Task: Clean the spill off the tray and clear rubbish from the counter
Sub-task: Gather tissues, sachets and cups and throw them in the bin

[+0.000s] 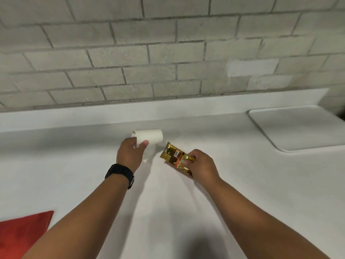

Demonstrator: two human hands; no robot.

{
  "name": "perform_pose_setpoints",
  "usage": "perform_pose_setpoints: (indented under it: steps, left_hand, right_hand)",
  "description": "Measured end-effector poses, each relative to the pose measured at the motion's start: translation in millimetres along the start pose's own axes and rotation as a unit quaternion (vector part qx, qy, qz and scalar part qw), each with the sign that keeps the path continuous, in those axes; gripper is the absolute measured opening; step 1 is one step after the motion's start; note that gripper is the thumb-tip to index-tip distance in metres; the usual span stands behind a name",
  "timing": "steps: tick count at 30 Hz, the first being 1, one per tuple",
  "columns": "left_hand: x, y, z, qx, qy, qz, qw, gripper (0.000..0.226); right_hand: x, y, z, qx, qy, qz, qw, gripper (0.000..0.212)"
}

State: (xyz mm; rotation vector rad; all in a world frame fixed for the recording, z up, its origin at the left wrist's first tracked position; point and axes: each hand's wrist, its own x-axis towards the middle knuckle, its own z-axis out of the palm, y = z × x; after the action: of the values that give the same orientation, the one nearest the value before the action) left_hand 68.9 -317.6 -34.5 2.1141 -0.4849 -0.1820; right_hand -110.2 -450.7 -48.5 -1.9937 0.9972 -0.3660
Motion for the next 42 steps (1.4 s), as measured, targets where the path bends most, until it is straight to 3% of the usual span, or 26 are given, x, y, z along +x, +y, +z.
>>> perform_pose_setpoints:
  steps: [5,25,29,36,42]
  left_hand:
    - [-48.5,38.3,27.6,0.000,-0.014,0.057,0.998,0.030]
    - [-304.6,174.3,212.3,-0.028,-0.163,0.167,0.972,0.033]
    - [-334.3,197.1,247.4,-0.008,-0.219,0.232,0.948,0.033]
    - [-380.4,247.5,310.9,0.004,-0.338,0.372,0.864,0.033]
    - [-441.0,260.9,358.0,0.020,-0.413,0.435,0.800,0.033]
  right_hand:
    - [-33.2,34.9,-50.0,0.032,0.035,0.025,0.999,0.004]
    - [-206.2,233.3,-279.6,0.064,0.180,0.114,0.975,0.008]
    - [-237.7,267.8,-302.8,0.109,0.250,0.131,0.953,0.007]
    - [-300.2,334.2,-322.5,0.242,0.372,0.222,0.868,0.004]
    - [-354.9,399.8,-329.6,0.214,0.416,0.312,0.827,0.005]
